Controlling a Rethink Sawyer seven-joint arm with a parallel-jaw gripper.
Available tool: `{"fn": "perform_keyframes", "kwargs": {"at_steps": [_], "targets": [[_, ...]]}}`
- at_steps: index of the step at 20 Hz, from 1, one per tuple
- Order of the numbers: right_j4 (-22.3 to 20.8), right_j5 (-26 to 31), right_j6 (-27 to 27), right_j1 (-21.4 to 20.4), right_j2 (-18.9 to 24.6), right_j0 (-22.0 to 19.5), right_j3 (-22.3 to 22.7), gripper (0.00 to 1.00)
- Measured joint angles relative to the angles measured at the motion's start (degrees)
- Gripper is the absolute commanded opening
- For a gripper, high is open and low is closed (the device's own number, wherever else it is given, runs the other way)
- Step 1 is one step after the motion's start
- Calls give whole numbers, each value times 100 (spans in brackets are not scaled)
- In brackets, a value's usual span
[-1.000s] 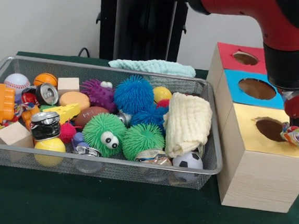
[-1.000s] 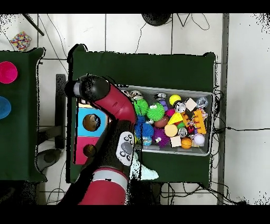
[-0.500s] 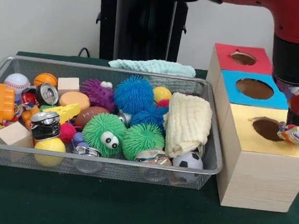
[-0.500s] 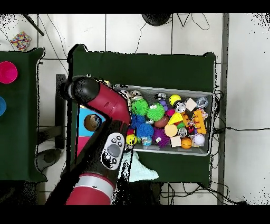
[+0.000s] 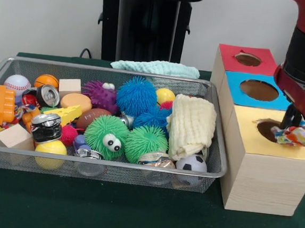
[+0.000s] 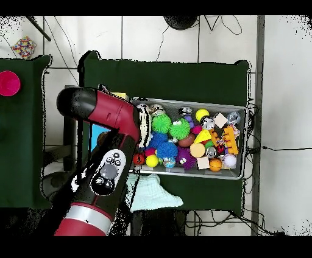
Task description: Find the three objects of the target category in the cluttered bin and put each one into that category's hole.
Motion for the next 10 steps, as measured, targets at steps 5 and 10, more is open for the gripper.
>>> {"fn": "perform_keyframes", "kwargs": {"at_steps": [5,10], "targets": [[-349,101,0,338,-452,71,-234,0],[-379,117,0,533,-568,94,-398,0]]}}
